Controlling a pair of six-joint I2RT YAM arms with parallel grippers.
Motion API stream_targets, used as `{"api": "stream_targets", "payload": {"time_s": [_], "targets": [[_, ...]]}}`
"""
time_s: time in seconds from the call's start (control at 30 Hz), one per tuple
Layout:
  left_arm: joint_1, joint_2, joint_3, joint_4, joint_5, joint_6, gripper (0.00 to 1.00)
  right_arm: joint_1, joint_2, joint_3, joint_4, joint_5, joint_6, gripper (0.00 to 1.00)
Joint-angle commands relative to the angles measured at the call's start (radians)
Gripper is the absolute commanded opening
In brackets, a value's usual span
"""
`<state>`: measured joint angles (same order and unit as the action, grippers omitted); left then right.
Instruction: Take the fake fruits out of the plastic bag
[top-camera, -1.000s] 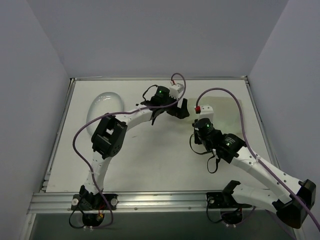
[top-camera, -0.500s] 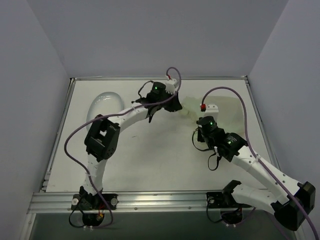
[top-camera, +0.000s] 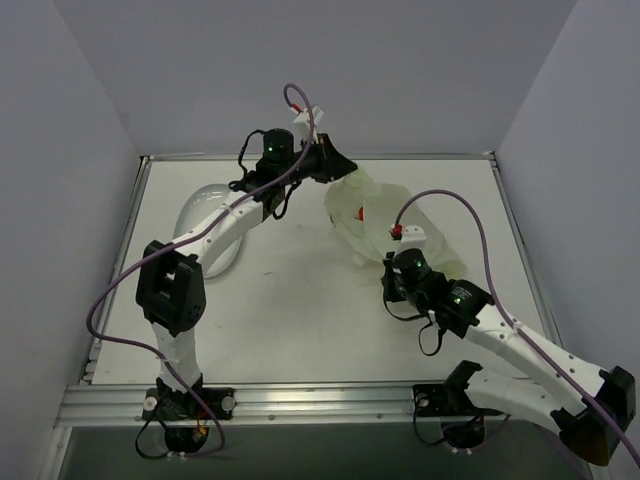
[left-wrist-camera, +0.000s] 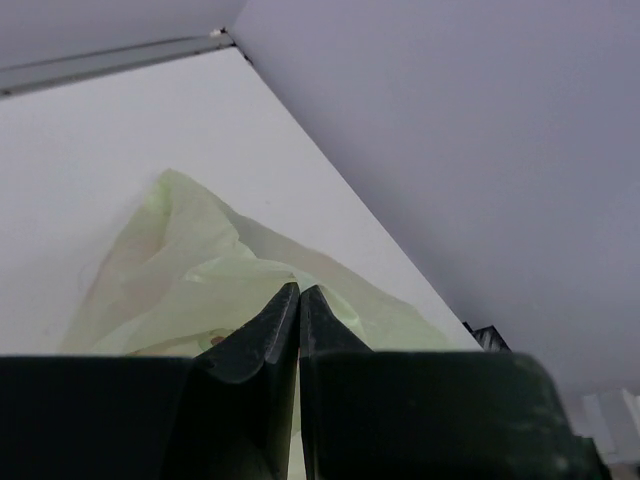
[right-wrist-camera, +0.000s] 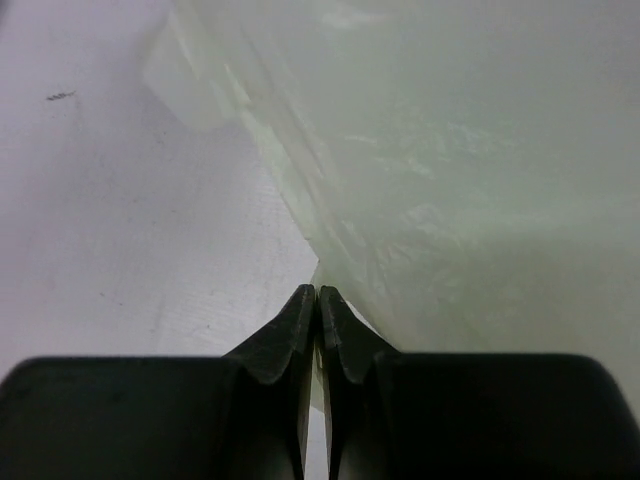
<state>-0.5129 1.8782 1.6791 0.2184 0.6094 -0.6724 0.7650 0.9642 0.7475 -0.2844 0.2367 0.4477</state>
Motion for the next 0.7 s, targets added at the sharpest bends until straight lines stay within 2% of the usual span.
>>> {"api": "stream_targets", "payload": {"time_s": [0.0, 0.03, 0.1, 0.13, 0.17, 0.3, 0.47, 0.57, 0.67], "targets": [[-0.003, -0.031, -0.016, 0.001, 0.026, -0.033, 0.02, -0.003, -0.088, 0.033, -0.065, 0.053, 0.068, 0.04], [-0.006, -0.034, -0.019, 0.001, 0.024, -0.035, 0.02, -0.003, -0.096, 0.045, -0.079, 0.049, 0.068, 0.21], [-0.019, -0.045, -0.018, -0.013, 0.013, -0.023, 0.02, -0.003, -0.114, 0.093, -0.079, 0.006, 0.045, 0.49], [-0.025, -0.047, -0.013, -0.02, 0.006, -0.016, 0.02, -0.003, -0.113, 0.12, -0.079, -0.01, 0.031, 0.68], [-0.03, -0.047, -0.007, -0.034, 0.003, -0.013, 0.02, -0.001, -0.11, 0.181, -0.078, -0.019, 0.019, 0.73], [-0.045, -0.053, 0.011, -0.05, -0.013, -0.01, 0.03, -0.001, -0.035, 0.337, -0.076, -0.007, -0.076, 0.74], [-0.049, -0.08, 0.016, -0.051, -0.037, -0.012, 0.02, -0.036, 0.117, 0.427, -0.064, 0.157, -0.213, 0.74], [-0.047, -0.079, 0.036, -0.073, -0.037, -0.01, 0.02, -0.157, 0.215, 0.447, -0.01, -0.014, -0.282, 0.76], [-0.045, -0.076, 0.044, -0.076, -0.04, -0.006, 0.02, -0.202, 0.29, 0.45, 0.045, -0.065, -0.335, 0.83]]}}
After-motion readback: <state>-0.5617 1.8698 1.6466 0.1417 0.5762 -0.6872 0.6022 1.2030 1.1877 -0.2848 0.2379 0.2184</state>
